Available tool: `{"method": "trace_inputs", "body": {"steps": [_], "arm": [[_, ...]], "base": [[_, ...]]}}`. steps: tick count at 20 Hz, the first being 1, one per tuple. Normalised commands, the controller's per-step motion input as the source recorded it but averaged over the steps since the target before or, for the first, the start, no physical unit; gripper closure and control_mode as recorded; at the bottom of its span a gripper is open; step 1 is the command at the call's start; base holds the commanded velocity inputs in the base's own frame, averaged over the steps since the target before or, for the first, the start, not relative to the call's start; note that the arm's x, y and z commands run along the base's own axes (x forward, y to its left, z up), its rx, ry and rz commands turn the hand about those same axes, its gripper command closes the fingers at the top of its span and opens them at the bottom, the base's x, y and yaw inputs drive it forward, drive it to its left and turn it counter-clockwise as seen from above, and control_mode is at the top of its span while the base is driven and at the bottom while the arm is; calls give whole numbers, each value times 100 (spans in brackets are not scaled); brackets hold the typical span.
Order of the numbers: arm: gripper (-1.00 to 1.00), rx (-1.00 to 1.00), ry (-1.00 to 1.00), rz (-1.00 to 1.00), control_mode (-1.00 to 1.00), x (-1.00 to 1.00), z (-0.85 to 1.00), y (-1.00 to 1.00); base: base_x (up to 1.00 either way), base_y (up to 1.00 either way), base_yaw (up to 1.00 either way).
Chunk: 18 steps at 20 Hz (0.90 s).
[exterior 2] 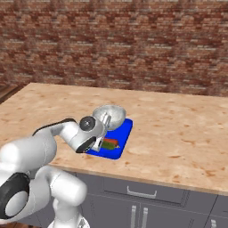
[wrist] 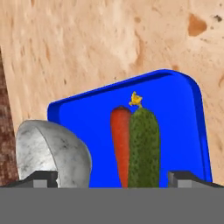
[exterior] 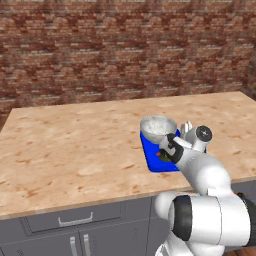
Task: Place the two vegetables and bowl onto the tray for setting up a vegetable dip station.
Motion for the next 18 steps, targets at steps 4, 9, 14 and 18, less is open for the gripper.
{"method": "trace_inputs", "body": {"steps": [4, 9, 14, 18], "arm": [[-100, 0, 12, 2, -100, -30, 29, 1], [-100, 0, 14, 10, -100, -43, 17, 7], [-100, -4, 12, 28, -100, -48, 17, 10], [-100, -17, 3, 47, -100, -49, 15, 12]], "base": [[0, 0, 0], [0, 0, 0], [0, 0, 0], [0, 0, 0]]}}
